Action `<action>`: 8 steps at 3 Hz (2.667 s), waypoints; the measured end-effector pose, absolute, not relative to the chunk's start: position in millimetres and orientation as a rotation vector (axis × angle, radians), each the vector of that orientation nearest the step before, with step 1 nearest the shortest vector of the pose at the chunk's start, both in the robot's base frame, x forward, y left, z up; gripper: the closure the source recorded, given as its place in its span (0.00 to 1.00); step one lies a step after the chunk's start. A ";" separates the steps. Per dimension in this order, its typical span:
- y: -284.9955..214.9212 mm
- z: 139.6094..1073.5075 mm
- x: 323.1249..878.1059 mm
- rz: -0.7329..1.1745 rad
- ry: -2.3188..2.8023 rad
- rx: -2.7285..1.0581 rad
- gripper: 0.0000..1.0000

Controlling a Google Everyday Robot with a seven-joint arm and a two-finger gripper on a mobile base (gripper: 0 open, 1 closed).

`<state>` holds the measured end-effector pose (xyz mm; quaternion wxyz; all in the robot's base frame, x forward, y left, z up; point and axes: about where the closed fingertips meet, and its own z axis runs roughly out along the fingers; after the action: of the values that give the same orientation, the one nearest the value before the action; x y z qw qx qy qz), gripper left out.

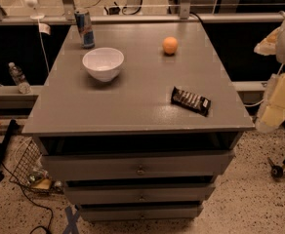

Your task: Move rxbar chocolate near orange

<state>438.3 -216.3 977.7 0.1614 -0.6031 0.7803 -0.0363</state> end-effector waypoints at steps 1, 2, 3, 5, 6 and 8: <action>-213.7 975.1 440.8 -0.102 2.226 -1.720 0.00; -199.6 960.6 453.8 -0.094 2.217 -1.712 0.00; -174.8 925.8 487.1 -0.025 2.215 -1.690 0.00; -167.1 870.9 558.2 0.168 2.274 -1.472 0.00; -168.4 862.8 570.2 0.212 2.247 -1.401 0.00; -154.6 838.9 579.3 0.261 2.229 -1.386 0.00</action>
Offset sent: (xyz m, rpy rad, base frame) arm 0.0314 0.0313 -0.0389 0.0276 0.0036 0.0020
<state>579.3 -154.6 838.9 0.2491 -0.5088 0.8185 0.0957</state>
